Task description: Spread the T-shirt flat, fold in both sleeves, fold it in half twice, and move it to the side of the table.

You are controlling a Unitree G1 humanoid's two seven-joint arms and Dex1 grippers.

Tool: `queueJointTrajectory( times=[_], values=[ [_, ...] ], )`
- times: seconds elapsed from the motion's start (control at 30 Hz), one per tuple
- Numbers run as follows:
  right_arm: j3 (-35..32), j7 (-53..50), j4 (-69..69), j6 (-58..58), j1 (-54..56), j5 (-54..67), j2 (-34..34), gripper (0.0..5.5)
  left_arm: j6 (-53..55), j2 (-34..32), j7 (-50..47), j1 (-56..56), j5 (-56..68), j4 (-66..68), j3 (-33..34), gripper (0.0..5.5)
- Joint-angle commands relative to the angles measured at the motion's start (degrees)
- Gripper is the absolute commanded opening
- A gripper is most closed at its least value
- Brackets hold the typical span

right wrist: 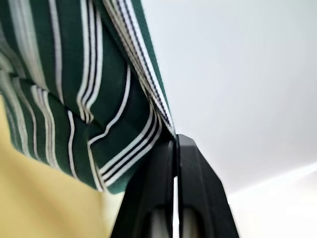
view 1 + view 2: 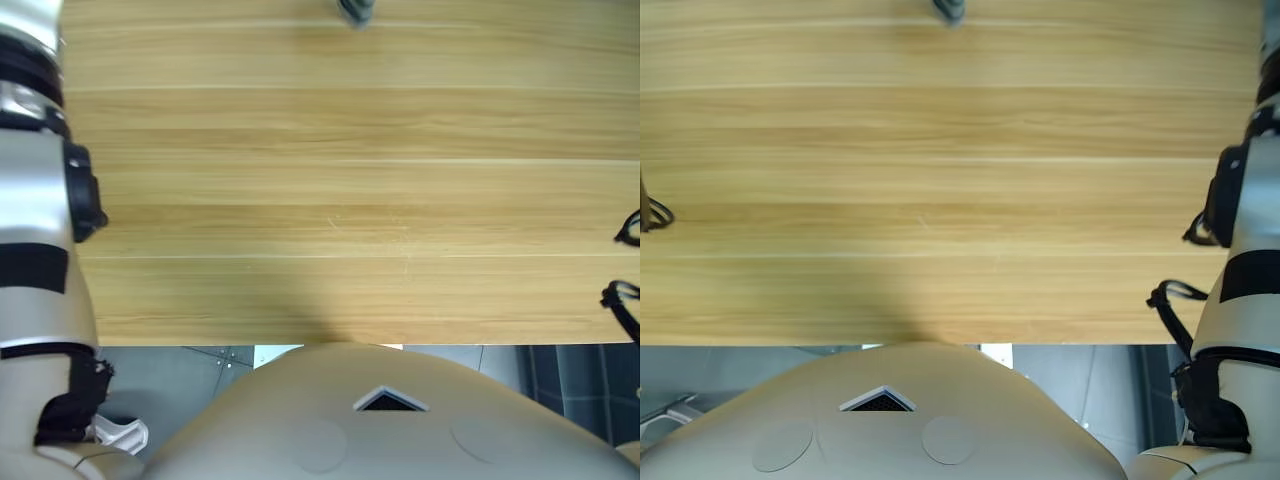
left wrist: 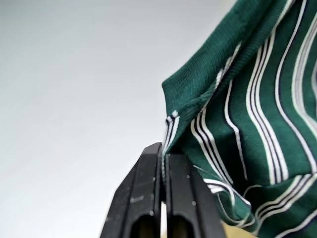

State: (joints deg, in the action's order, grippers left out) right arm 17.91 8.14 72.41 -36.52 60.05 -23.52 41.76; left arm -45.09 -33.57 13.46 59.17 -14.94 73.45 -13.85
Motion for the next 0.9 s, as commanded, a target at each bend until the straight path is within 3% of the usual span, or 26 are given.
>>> queueJointTrajectory(
  times=[0.03,0.17,0.27,0.57,0.9],
  values=[
    [-2.6,25.1,-2.3,-5.7,-13.8,8.9,0.5,0.0,-3.4,-0.7,23.2,-16.8,0.8,1.1,-2.4,0.03],
    [-3.2,54.3,-20.4,-4.8,-27.4,25.8,1.8,0.0,-9.0,-1.3,41.3,-25.4,7.1,-5.2,-1.4,0.03],
    [-4.2,63.3,-32.1,0.5,-33.1,33.7,3.8,0.0,-10.8,-2.1,46.6,-28.4,10.9,-12.3,-0.9,0.03],
    [-3.0,73.4,-51.8,13.8,-46.5,36.9,7.2,0.0,-7.3,-8.7,53.1,-44.1,10.6,-37.7,-6.2,0.03],
    [3.1,74.8,-51.5,14.4,-54.2,29.3,4.9,0.0,-0.9,-15.7,55.2,-54.8,9.4,-53.2,-10.0,1.52]
  ],
)
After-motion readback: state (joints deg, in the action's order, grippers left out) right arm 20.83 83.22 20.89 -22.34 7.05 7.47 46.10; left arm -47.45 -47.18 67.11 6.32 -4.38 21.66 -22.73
